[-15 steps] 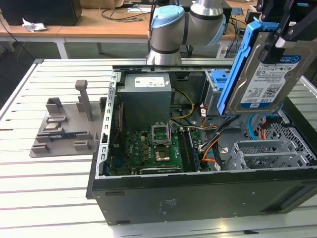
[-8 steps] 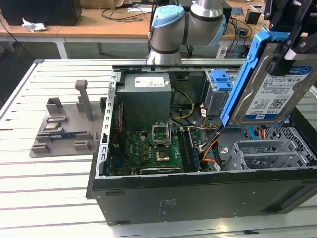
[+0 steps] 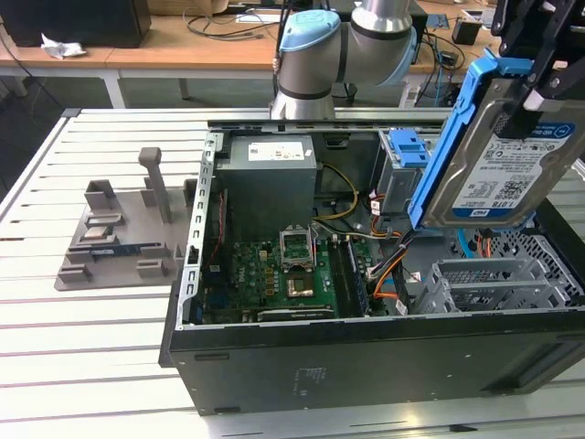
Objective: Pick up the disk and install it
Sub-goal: 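Pick up the disk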
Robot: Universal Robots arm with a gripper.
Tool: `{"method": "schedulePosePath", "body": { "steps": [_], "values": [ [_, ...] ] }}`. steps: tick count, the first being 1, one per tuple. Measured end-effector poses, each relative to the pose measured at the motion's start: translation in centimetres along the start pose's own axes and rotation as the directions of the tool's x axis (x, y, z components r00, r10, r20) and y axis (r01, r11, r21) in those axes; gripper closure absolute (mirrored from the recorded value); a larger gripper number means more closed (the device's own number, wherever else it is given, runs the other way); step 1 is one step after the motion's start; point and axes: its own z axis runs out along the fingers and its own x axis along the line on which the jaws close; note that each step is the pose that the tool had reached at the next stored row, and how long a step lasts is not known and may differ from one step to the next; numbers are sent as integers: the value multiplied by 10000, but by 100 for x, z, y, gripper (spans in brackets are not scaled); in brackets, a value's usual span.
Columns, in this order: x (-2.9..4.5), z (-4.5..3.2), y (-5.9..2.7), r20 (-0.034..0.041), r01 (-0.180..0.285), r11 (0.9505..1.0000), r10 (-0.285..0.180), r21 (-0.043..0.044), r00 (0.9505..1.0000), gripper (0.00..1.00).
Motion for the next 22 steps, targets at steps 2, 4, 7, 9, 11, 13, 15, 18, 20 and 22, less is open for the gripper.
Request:
{"method": "schedulePosePath", "body": {
  "steps": [2, 4, 7, 9, 11, 13, 15, 18, 20, 22],
  "values": [
    [-2, 1, -57, 1, -8, 10000, 8, -3, 10000, 64],
    [-5, 2, -149, 0, -13, 10000, 13, -13, 10000, 64],
    [-8, 8, -252, 3, -15, 10000, 15, -22, 10000, 64],
    [-7, 26, -309, 0, -20, 10000, 20, -29, 10000, 64],
    [1, 72, -362, 1, -29, 10000, 29, -33, 10000, 64],
    [5, 109, -398, 1, -31, 10000, 31, -36, 10000, 64],
    [11, 148, -431, 1, -33, 10000, 33, -36, 10000, 64],
    [18, 186, -476, 2, -36, 10000, 36, -36, 10000, 64],
    [19, 199, -502, 1, -36, 10000, 36, -36, 10000, 64],
    [22, 220, -535, 2, -36, 10000, 36, -36, 10000, 64]
  ]
}}
